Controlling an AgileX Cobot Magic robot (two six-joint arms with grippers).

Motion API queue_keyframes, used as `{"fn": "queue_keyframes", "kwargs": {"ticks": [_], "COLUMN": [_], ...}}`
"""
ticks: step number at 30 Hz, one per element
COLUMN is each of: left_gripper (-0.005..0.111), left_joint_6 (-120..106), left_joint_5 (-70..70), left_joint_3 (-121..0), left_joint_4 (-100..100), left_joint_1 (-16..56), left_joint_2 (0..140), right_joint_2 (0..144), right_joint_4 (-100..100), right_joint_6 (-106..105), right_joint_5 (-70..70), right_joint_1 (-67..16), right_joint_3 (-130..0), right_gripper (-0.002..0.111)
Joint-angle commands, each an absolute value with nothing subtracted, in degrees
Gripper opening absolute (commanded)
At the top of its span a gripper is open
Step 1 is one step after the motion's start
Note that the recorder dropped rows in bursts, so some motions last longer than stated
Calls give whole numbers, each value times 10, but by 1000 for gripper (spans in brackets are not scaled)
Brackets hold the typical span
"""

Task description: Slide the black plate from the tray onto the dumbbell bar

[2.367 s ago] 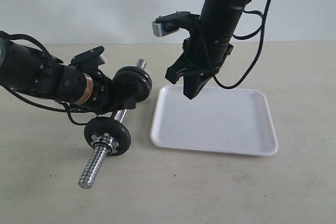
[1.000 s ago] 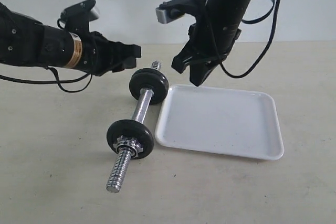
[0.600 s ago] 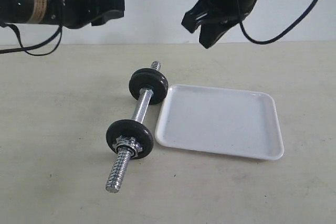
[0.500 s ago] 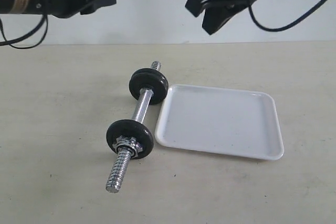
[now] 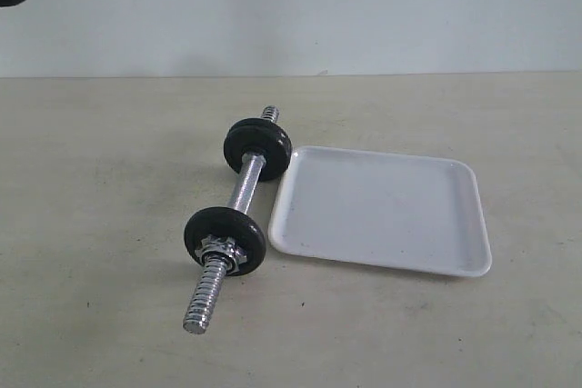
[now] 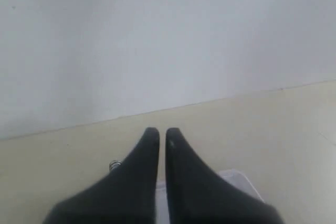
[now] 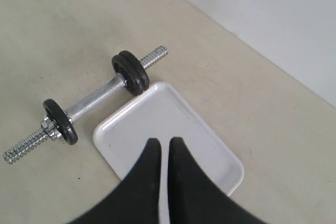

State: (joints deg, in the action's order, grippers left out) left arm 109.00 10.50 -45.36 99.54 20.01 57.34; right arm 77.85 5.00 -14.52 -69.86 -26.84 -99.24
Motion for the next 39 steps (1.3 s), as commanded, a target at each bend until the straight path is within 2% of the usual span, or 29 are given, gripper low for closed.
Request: {"fn": "queue_keyframes", "kwargs": {"ticks": [1, 11, 16, 23, 29, 39], "left_gripper": [4, 4, 4, 4, 4, 4], "left_joint_6": [1063, 1050, 1014, 1014, 992, 992], "left_joint_5": [78, 66, 72, 72, 63, 59], "left_joint_3": [-410, -301, -246, -162, -76, 0], "left_joint_4": [999, 999, 999, 999, 999, 999], "left_joint_1": [199, 199, 199, 199, 199, 199], "left_joint_2": [485, 284, 193, 80, 19, 3], "right_joint_2": [720, 588, 505, 370, 252, 115], "right_joint_4": [44, 49, 79, 87, 104, 109], "right_joint_6": [-131, -113, -113, -122, -122, -116], "right_joint_5": [-700, -700, -700, -700, -691, -343], "right_joint_1": [-267, -267, -267, -267, -267, -267], "right_joint_3": [-993, -992, -950, -798, -615, -305], "right_gripper": [0, 0, 0, 0, 0, 0]}}
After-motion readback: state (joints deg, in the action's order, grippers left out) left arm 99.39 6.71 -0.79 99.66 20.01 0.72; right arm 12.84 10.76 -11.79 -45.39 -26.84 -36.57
